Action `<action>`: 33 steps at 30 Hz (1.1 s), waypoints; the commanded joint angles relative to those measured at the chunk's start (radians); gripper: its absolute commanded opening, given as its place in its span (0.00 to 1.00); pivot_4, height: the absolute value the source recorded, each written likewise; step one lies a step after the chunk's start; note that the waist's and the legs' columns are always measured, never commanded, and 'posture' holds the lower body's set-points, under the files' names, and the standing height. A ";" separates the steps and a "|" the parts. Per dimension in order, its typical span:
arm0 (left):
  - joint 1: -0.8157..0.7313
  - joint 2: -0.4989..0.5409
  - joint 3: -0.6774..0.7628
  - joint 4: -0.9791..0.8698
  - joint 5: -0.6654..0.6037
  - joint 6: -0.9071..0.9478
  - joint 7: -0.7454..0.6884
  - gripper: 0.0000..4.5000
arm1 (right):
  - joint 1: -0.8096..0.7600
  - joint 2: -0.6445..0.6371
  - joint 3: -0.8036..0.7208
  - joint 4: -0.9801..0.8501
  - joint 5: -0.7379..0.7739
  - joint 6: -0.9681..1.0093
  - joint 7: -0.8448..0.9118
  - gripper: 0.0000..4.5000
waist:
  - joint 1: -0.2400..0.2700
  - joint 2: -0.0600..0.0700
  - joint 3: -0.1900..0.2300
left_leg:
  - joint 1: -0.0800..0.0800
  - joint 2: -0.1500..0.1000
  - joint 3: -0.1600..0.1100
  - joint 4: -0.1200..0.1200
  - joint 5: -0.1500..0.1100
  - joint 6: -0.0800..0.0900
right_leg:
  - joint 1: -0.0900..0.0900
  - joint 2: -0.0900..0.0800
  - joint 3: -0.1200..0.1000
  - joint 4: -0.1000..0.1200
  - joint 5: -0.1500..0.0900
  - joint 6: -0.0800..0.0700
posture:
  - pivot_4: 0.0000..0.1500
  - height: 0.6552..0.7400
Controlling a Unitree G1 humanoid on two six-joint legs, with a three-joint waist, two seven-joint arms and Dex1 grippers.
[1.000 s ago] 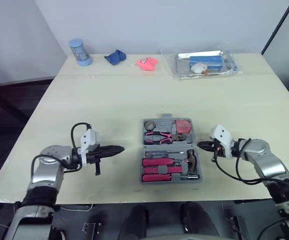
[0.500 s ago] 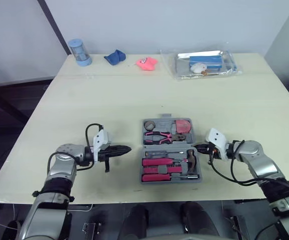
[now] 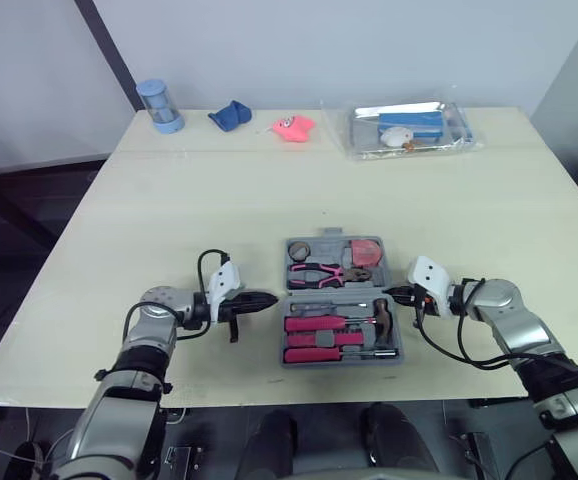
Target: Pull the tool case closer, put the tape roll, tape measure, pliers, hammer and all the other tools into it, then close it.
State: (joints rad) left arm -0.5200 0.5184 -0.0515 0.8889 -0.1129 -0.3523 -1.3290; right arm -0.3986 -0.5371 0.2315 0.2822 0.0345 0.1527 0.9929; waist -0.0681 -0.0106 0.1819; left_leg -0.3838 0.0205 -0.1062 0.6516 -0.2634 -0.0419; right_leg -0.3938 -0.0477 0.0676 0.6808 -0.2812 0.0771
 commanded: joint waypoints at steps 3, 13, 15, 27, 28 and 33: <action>-0.022 -0.038 -0.032 0.030 0.036 -0.005 0.016 0.02 | -0.009 0.011 0.005 -0.016 -0.002 -0.005 0.004 0.00 | 0.002 0.000 0.000 | 0.000 0.000 0.000 0.000 0.000 0.000 | 0.000 0.000 0.000 0.000 0.000 0.000 | 1.00 1.00; -0.034 -0.084 -0.050 0.039 0.046 -0.004 0.007 0.02 | -0.007 0.016 0.007 -0.028 -0.003 0.002 0.011 0.00 | 0.001 0.000 -0.002 | 0.000 0.000 0.000 0.000 0.000 0.000 | 0.001 0.000 0.000 0.000 0.000 0.000 | 1.00 1.00; -0.025 -0.091 -0.055 0.015 0.039 0.004 -0.014 0.02 | -0.005 0.018 0.008 -0.042 0.008 0.005 0.023 0.00 | 0.002 0.000 -0.002 | 0.000 0.000 0.000 0.000 0.000 0.000 | 0.001 0.000 0.000 0.000 0.000 0.000 | 1.00 1.00; 0.037 -0.105 -0.080 -0.105 0.034 0.048 -0.050 0.02 | 0.070 -0.016 0.004 -0.170 0.038 0.081 0.073 0.00 | 0.002 0.000 -0.002 | 0.000 0.000 0.000 0.000 0.000 0.000 | 0.001 0.000 0.000 -0.001 0.000 0.000 | 1.00 1.00; 0.043 -0.105 -0.082 -0.119 0.032 0.056 -0.055 0.02 | 0.080 -0.024 0.003 -0.186 0.041 0.090 0.078 0.00 | 0.004 0.000 -0.002 | 0.000 0.000 -0.001 0.000 0.000 0.000 | 0.001 0.000 0.000 -0.001 0.000 0.000 | 1.00 1.00; 0.083 -0.097 -0.097 -0.202 0.015 0.108 -0.083 0.02 | 0.130 -0.051 -0.006 -0.253 0.053 0.129 0.082 0.00 | 0.005 0.000 -0.002 | 0.000 -0.001 0.000 0.000 0.000 0.000 | 0.001 0.000 0.000 -0.001 0.000 0.000 | 1.00 1.00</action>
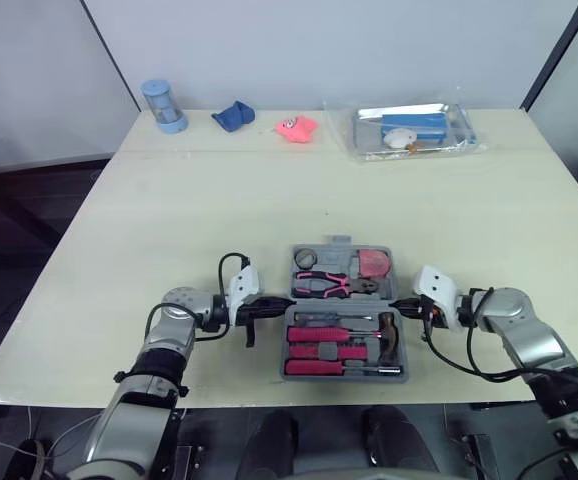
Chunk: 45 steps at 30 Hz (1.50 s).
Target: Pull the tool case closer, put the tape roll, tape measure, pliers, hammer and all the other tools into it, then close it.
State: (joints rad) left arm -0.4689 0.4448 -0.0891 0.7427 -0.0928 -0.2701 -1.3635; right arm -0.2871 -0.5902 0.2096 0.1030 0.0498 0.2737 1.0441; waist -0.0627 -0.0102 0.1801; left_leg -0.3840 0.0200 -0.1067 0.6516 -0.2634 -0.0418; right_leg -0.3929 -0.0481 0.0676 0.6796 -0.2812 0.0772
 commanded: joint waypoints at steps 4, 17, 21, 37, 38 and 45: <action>0.065 -0.013 -0.074 -0.112 -0.006 0.054 -0.067 0.02 | 0.041 -0.003 0.015 -0.103 0.042 0.029 0.027 0.00 | 0.000 0.000 0.000 | 0.000 0.000 0.000 0.000 0.000 0.000 | 0.000 0.000 0.000 0.000 0.000 0.000 | 1.00 1.00; 0.085 -0.001 -0.078 -0.150 -0.011 0.084 -0.059 0.02 | 0.054 0.000 0.028 -0.134 0.052 0.064 0.037 0.00 | 0.002 0.000 0.000 | 0.000 0.000 0.000 0.000 0.000 0.000 | 0.000 0.000 0.000 0.000 0.000 0.000 | 1.00 1.00; 0.087 0.002 -0.080 -0.153 -0.011 0.085 -0.058 0.02 | 0.058 -0.004 0.032 -0.137 0.051 0.068 0.041 0.00 | 0.002 0.000 0.000 | 0.000 0.000 0.000 0.000 0.000 0.000 | 0.000 0.000 0.000 0.000 0.000 0.000 | 1.00 1.00; 0.101 0.013 -0.053 -0.161 -0.031 0.084 -0.034 0.02 | 0.048 -0.010 0.014 -0.109 0.042 0.047 0.023 0.00 | 0.002 0.000 0.000 | 0.000 0.000 0.000 0.000 0.000 0.000 | 0.000 0.000 0.000 0.000 0.000 0.000 | 1.00 1.00; 0.098 0.015 -0.045 -0.156 -0.035 0.076 -0.026 0.02 | 0.050 -0.012 0.005 -0.113 0.048 0.050 0.023 0.00 | 0.002 0.000 0.000 | 0.000 0.000 0.000 0.000 0.000 0.000 | 0.000 0.000 0.000 0.000 0.000 0.000 | 1.00 1.00; 0.075 0.063 0.028 -0.172 -0.077 0.029 0.003 0.02 | 0.062 -0.042 -0.100 -0.147 0.142 0.171 0.015 0.00 | 0.004 0.000 0.000 | -0.001 0.000 0.000 0.000 0.000 0.000 | 0.000 0.000 0.000 0.000 0.000 0.000 | 1.00 1.00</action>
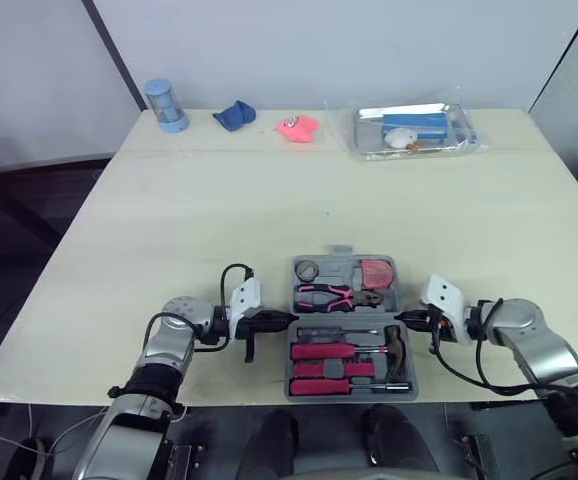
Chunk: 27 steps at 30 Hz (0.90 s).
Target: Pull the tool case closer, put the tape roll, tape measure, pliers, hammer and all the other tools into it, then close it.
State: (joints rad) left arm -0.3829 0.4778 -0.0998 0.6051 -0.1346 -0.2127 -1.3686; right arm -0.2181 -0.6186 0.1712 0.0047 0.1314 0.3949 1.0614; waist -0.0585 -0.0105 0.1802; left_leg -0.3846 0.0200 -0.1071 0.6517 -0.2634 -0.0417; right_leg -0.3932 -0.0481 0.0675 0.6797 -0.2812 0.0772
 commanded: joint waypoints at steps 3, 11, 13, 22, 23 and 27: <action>0.013 0.065 0.056 -0.116 -0.070 -0.009 -0.007 0.02 | -0.037 -0.032 -0.095 -0.026 0.084 0.092 -0.012 0.00 | -0.002 0.000 0.000 | 0.000 0.000 0.000 0.000 0.000 0.000 | 0.000 0.000 0.000 0.000 0.000 0.000 | 1.00 1.00; 0.203 0.193 0.058 -0.522 -0.182 0.144 -0.040 0.00 | -0.182 -0.037 -0.162 0.101 0.199 0.285 0.003 0.47 | -0.007 0.000 0.000 | 0.000 0.000 0.000 -0.001 0.000 0.000 | 0.000 0.000 0.000 0.000 0.000 0.000 | 1.00 1.00; 0.246 0.195 0.046 -0.624 -0.227 0.208 -0.031 0.00 | -0.238 -0.004 -0.173 0.157 0.244 0.360 0.003 0.73 | -0.003 0.000 0.000 | 0.000 0.000 0.000 -0.001 0.000 0.000 | 0.000 0.000 0.000 0.000 0.000 0.000 | 1.00 1.00; 0.343 0.186 -0.076 -0.775 -0.196 0.305 0.025 0.00 | -0.451 0.115 -0.112 0.471 0.210 0.481 -0.073 0.99 | -0.007 0.001 0.001 | 0.000 0.001 0.001 -0.001 0.000 0.000 | -0.001 0.000 0.000 -0.001 0.000 0.000 | 1.00 1.00; 0.349 0.182 -0.087 -0.783 -0.191 0.320 0.041 0.00 | -0.469 0.125 -0.101 0.494 0.202 0.488 -0.078 0.99 | -0.008 0.001 0.001 | 0.000 0.000 0.001 -0.001 0.000 0.000 | -0.001 0.000 0.001 -0.001 0.000 0.000 | 1.00 1.00; 0.352 0.170 -0.126 -0.773 -0.138 0.339 0.103 0.00 | -0.514 0.170 -0.098 0.547 0.214 0.529 -0.075 0.99 | -0.012 0.001 0.001 | 0.000 0.000 0.001 -0.001 0.000 0.000 | -0.001 0.000 0.001 0.000 0.000 0.000 | 1.00 1.00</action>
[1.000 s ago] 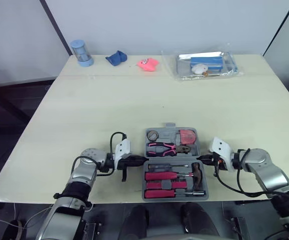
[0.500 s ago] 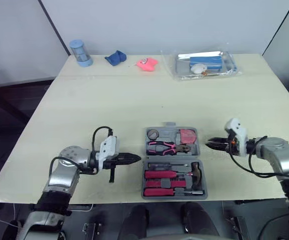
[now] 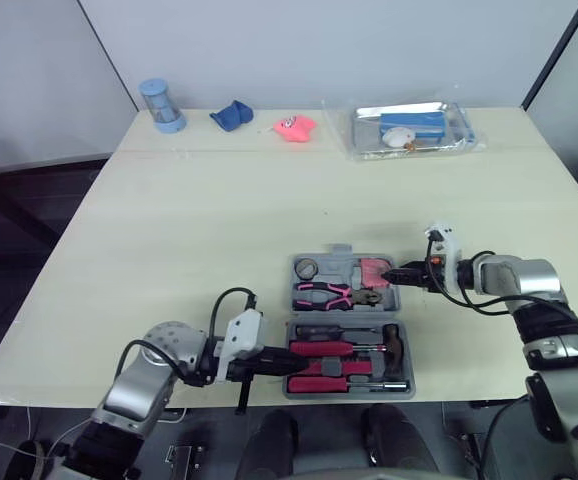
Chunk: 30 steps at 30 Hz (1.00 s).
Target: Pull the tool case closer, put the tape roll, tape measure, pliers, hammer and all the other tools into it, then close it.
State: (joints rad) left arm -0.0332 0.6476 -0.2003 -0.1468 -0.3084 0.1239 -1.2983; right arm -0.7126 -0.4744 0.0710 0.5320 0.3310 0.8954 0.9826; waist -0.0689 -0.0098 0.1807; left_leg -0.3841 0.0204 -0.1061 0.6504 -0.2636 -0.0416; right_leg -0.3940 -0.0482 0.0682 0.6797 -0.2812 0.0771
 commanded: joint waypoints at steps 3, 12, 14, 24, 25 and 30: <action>-0.006 -0.010 -0.047 -0.004 0.060 0.019 0.065 0.00 | -0.037 0.055 -0.013 0.054 0.030 0.041 0.013 0.99 | -0.004 0.000 0.000 | 0.001 0.000 0.000 0.000 0.000 0.000 | 0.000 0.000 0.000 0.001 0.000 0.000 | 1.00 1.00; -0.026 0.003 -0.106 0.064 0.139 0.006 0.078 0.00 | -0.065 0.098 -0.076 0.178 0.065 -0.010 0.114 0.99 | -0.005 0.000 0.000 | 0.000 0.000 0.000 0.000 0.000 0.000 | 0.000 0.000 0.000 0.000 0.000 0.000 | 1.00 1.00; -0.030 0.002 -0.113 0.085 0.147 -0.010 0.075 0.00 | -0.055 0.101 -0.071 0.211 0.059 -0.068 0.171 0.99 | -0.005 0.000 0.000 | 0.000 0.000 0.000 0.000 0.000 0.000 | 0.000 0.000 0.000 0.000 0.000 0.000 | 1.00 1.00; -0.031 0.003 -0.117 0.113 0.145 -0.027 0.074 0.00 | -0.083 0.108 -0.095 0.314 0.062 -0.176 0.339 0.99 | -0.006 0.001 0.000 | 0.001 0.000 0.001 0.000 0.000 0.000 | 0.000 0.000 0.001 0.000 0.000 0.000 | 1.00 1.00; -0.031 0.003 -0.116 0.113 0.144 -0.027 0.074 0.00 | -0.080 0.105 -0.095 0.306 0.063 -0.183 0.357 0.99 | -0.006 0.001 0.000 | 0.001 0.000 0.000 0.000 0.000 0.000 | 0.000 0.000 0.001 0.000 0.000 0.000 | 1.00 1.00; -0.029 0.000 -0.103 0.108 0.124 -0.029 0.075 0.00 | -0.074 0.094 -0.108 0.266 0.081 -0.181 0.428 0.99 | -0.006 0.001 0.000 | 0.001 0.000 0.000 0.000 0.000 0.000 | 0.000 0.000 0.001 0.000 0.000 0.000 | 1.00 1.00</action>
State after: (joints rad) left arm -0.0753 0.6434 -0.2977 -0.0574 -0.1895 0.0842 -1.2260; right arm -0.7720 -0.3791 -0.0174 0.8414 0.3721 0.7175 1.3692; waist -0.0746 -0.0092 0.1805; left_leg -0.3836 0.0207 -0.1056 0.6500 -0.2636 -0.0416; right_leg -0.3941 -0.0479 0.0687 0.6800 -0.2812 0.0771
